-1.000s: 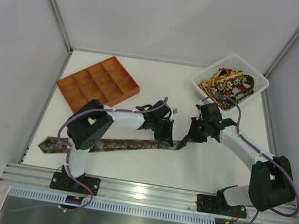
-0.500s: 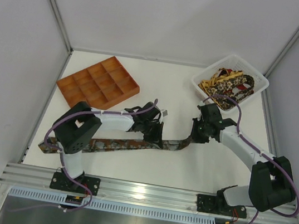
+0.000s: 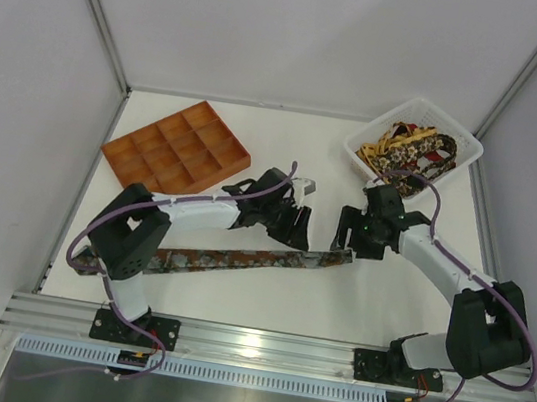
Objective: Roll the ties
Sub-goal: Roll the tie
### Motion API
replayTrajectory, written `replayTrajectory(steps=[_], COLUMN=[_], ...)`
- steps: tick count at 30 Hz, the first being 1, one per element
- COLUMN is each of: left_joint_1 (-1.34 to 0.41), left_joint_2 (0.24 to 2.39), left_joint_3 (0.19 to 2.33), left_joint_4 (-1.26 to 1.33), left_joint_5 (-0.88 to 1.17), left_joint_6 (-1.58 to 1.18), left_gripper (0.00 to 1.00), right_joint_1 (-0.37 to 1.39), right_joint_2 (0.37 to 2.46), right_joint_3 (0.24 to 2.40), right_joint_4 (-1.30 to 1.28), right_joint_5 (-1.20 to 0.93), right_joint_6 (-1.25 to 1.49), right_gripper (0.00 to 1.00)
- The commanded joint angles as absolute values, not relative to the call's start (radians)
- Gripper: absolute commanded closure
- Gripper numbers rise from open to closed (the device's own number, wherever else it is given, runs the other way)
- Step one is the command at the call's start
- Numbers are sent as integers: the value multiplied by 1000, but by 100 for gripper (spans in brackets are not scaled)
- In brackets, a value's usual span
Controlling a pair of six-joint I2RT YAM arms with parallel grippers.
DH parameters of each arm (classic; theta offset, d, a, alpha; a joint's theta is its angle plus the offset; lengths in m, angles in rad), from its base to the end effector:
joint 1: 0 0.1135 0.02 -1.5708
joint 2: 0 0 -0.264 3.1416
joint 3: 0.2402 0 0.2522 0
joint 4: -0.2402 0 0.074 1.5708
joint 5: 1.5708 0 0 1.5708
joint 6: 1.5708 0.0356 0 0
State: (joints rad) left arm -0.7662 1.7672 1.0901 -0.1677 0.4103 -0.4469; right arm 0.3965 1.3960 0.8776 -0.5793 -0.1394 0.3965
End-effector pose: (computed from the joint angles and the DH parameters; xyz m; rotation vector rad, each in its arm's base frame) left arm 0.2574 -0.2674 0.1860 0.6139 2.5249 -1.0037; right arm 0.2438 0.1074 0.2070 -0.0459 2.7263 0.4294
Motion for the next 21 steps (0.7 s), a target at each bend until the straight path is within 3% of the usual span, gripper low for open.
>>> replayTrajectory(steps=[1,8,13,21], left_joint_1=[-779,-933,-962,-976], left_joint_2=[1718,1716,1828,1959], left_joint_3=[1132,1137,1233,1331], left_joint_4=[-115,-28,-78,-136], left_joint_5=[373,311,377,318], left_joint_6=[-267,0,142,199], left_gripper=[45,44,44,44], right_joint_1=[304,60,43,40], right_joint_2=[1373,1295,1247,1226], right_joint_3=[891,807,801,762], right_joint_4=[-610,-603,-598,-552], right_joint_5=[-141,-331,-371,-459], right_joint_6=[436,427,400,400], right_gripper=[23,21,21,21])
